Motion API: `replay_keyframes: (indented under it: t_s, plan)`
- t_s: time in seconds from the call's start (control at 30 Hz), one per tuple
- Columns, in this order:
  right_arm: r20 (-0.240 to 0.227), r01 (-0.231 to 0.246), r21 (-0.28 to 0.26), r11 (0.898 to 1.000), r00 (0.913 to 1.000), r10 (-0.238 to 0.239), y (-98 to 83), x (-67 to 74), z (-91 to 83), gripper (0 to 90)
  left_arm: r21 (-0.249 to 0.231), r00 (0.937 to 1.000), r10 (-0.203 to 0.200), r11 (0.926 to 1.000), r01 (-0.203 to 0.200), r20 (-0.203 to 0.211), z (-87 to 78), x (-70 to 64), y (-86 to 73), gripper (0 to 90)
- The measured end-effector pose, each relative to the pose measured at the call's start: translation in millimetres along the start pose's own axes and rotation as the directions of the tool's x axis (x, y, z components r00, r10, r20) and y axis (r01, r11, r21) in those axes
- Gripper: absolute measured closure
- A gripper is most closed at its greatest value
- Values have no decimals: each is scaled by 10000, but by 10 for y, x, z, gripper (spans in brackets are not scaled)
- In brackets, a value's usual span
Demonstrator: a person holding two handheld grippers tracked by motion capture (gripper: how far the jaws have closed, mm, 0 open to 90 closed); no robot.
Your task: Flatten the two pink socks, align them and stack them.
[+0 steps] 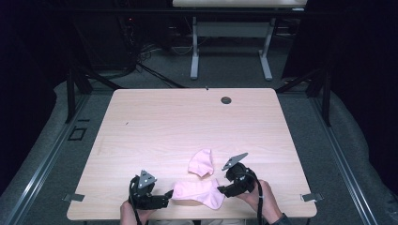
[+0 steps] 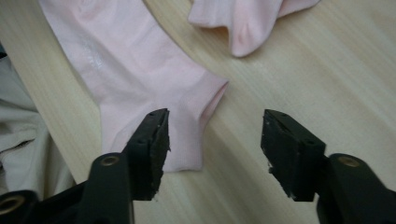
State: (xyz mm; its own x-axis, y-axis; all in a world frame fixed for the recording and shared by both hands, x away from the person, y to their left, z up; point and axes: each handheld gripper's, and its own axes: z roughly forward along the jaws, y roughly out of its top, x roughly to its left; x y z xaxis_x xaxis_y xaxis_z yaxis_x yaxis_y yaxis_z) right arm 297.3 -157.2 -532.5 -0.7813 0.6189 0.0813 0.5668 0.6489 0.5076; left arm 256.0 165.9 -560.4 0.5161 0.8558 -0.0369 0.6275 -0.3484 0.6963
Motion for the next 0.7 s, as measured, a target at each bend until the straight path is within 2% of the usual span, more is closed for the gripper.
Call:
replay_keyframes:
  t_s: [0.13,0.2,0.37,0.43,0.53,0.57,0.7]
  plan:
    - [146,230,-10,9997,9996,-230,129,-4,0,236,340,9962,-223,9991,252,-836,74,207,13,41]
    - [204,385,40,9993,9990,-386,210,6,16,207,306,9930,-330,9989,367,-1130,119,286,13,16]
    - [233,795,-18,9968,9966,-794,458,43,102,160,111,9872,-636,9978,659,-1462,265,397,4,0]
    - [305,1056,-59,9944,9940,-1054,556,62,165,220,129,9861,-617,9978,645,-1541,315,403,-2,1]
    - [485,1306,316,9909,9901,-1320,699,81,265,367,10,9881,-780,9969,789,-1328,363,415,-22,3]
    - [488,1365,354,9900,9892,-1381,736,93,305,393,-69,9869,-884,9961,883,-1348,366,412,-29,3]
    - [552,1718,854,9814,9827,-1768,853,129,453,492,-274,9873,-848,9963,819,-1345,377,423,-41,5]
